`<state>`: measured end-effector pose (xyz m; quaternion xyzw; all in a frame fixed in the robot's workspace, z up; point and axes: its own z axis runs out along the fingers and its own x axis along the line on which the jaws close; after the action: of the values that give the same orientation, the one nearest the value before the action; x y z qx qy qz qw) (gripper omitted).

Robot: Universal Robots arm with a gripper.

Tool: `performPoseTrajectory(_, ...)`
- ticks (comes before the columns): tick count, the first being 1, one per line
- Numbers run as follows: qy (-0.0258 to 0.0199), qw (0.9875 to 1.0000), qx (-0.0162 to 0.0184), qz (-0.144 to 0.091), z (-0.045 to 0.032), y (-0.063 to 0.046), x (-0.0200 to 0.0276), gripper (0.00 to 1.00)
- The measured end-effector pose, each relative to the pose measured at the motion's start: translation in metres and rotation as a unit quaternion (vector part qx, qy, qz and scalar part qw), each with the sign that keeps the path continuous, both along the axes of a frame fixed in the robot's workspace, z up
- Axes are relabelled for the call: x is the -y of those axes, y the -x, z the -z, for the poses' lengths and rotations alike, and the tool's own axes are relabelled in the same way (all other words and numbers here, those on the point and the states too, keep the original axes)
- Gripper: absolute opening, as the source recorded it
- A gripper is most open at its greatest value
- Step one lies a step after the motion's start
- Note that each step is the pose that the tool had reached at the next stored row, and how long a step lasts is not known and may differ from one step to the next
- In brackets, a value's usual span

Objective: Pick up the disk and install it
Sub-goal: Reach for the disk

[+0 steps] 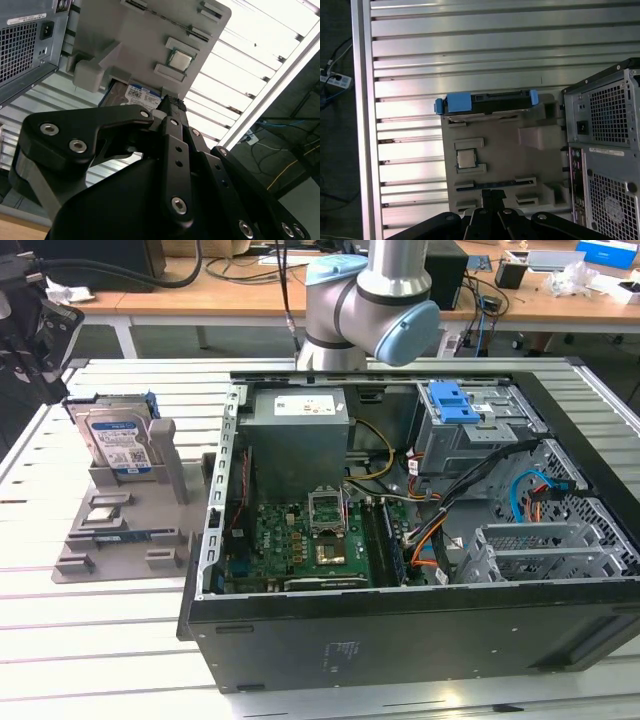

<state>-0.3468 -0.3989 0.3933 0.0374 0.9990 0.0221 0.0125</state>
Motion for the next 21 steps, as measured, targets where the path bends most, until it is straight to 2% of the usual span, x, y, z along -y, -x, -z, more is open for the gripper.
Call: performPoseTrajectory(21, 0.0000, 1.0000, 0.0000, 0.000, 0.0000, 0.023, 0.0000, 0.11)
